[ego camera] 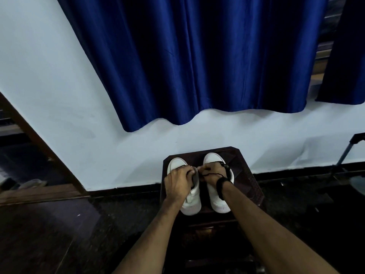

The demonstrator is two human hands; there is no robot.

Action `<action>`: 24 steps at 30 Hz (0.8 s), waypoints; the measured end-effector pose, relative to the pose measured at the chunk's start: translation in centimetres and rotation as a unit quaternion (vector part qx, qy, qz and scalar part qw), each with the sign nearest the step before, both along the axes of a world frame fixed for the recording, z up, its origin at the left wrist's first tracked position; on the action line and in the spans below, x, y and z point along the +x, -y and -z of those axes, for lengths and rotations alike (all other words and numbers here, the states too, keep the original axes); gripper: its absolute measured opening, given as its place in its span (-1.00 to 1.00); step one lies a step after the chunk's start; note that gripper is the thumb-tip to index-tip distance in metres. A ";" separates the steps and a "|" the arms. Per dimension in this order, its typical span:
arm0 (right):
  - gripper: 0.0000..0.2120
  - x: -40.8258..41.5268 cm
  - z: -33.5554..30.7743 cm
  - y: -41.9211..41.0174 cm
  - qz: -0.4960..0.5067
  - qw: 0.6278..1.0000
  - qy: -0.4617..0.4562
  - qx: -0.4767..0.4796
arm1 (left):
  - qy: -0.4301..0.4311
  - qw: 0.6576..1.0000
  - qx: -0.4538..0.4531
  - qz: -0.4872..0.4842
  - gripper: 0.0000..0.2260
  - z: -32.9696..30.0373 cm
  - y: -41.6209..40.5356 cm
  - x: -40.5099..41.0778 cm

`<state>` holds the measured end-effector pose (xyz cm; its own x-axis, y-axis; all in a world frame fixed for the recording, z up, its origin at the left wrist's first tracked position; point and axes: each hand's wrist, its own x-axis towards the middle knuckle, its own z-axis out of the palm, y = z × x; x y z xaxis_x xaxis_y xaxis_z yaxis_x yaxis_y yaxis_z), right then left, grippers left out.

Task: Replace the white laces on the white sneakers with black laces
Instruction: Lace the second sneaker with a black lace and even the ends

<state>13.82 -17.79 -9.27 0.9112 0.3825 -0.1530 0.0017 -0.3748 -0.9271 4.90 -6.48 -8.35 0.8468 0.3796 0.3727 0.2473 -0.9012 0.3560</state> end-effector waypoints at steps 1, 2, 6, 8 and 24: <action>-0.86 0.1 0.4 0.0 0.019 0.999 -0.023 0.033 | 0.004 1.000 -0.002 0.001 -0.81 0.0 0.1 0.0; -0.87 0.3 0.6 -0.2 0.033 0.998 -0.040 0.041 | 0.002 1.000 -0.003 0.003 -0.81 0.0 0.1 0.0; -0.81 1.3 1.1 -1.5 0.033 0.996 -0.077 0.005 | -0.003 1.000 -0.012 0.018 -0.82 0.1 -0.1 -0.2; -0.77 1.2 0.7 -1.9 0.059 0.995 -0.028 -0.070 | -0.008 1.000 -0.006 0.021 -0.81 0.2 -0.3 -0.3; -0.71 -1.4 -8.6 4.5 -0.156 0.790 0.389 -0.448 | 0.059 0.966 -0.098 -0.233 -0.50 1.2 0.2 -1.5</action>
<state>12.46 -22.25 -0.67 0.7448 0.6636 0.0701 0.6628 -0.7479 0.0367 3.40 -6.73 -9.53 0.5228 0.7823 0.3387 0.5572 -0.6143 0.5587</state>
